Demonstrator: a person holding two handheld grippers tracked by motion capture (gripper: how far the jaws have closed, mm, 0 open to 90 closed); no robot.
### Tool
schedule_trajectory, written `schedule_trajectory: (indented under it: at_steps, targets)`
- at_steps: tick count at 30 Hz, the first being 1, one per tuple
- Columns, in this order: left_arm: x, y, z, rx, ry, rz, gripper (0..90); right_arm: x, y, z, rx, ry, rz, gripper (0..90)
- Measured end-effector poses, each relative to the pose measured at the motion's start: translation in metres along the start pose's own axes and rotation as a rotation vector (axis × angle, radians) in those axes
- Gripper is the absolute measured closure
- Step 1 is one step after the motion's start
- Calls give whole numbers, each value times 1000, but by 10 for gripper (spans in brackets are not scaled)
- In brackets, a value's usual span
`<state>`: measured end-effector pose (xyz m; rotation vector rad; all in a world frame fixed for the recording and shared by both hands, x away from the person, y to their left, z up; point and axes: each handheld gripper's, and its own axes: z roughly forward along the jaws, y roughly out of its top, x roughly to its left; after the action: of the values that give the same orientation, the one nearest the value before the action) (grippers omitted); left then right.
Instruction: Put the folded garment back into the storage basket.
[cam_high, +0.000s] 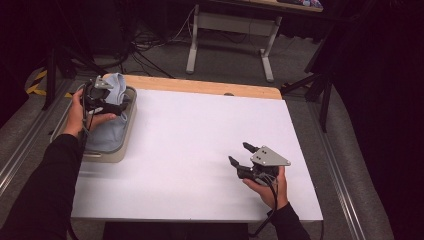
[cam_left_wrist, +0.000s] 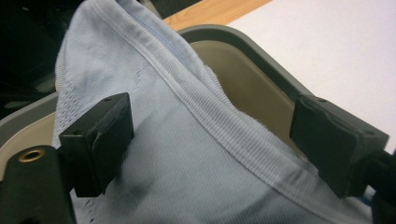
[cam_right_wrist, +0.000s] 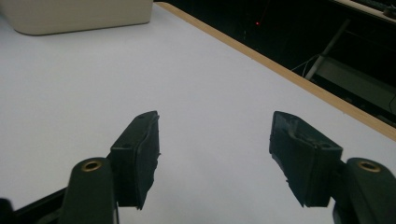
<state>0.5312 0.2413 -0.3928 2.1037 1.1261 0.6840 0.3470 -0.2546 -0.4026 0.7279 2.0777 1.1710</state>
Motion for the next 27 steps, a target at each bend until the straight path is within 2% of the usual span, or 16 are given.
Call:
schedule_trajectory:
  at_steps: [2,3,5,7,8,9,10,11,12,14,16,19,22,24,25,27]
  targets:
    - [0,1,1,6,7,7,225,0,-1,-1,-1,-7,3,336]
    - [1,2,3,17,14,27,225,0,-1,-2,-4,-8,11,335]
    - [0,3,6,49,29,37,365,1,-3,-2,8,-12,4,331]
    - [2,3,7,69,16,38,519,2,-3,-1,16,-9,-3,331]
    - [3,2,8,71,25,41,519,2,-3,-1,16,-9,-3,331]
    - [3,2,9,79,25,42,597,3,-3,0,20,-4,-4,332]
    - [5,0,9,91,28,47,760,3,-3,0,23,-7,-11,332]
    - [5,0,9,91,28,47,786,3,-3,0,23,-7,-11,332]
    - [6,0,9,114,23,55,807,3,-3,0,21,-4,-7,332]
    - [6,-1,9,126,30,71,819,3,-4,0,20,-2,0,332]
    - [5,-1,6,137,-1,81,837,2,-4,1,23,4,3,332]
    - [4,-1,4,144,-12,97,841,2,-4,1,26,10,3,332]
    - [-1,-4,4,190,-41,127,843,3,-5,2,26,20,9,332]
    - [-1,-6,4,201,-57,133,844,3,-5,2,29,21,7,332]
    - [-4,-9,7,226,-75,145,844,3,-5,2,31,22,5,332]
    - [-7,-11,8,239,-77,151,845,3,-5,2,34,25,6,332]
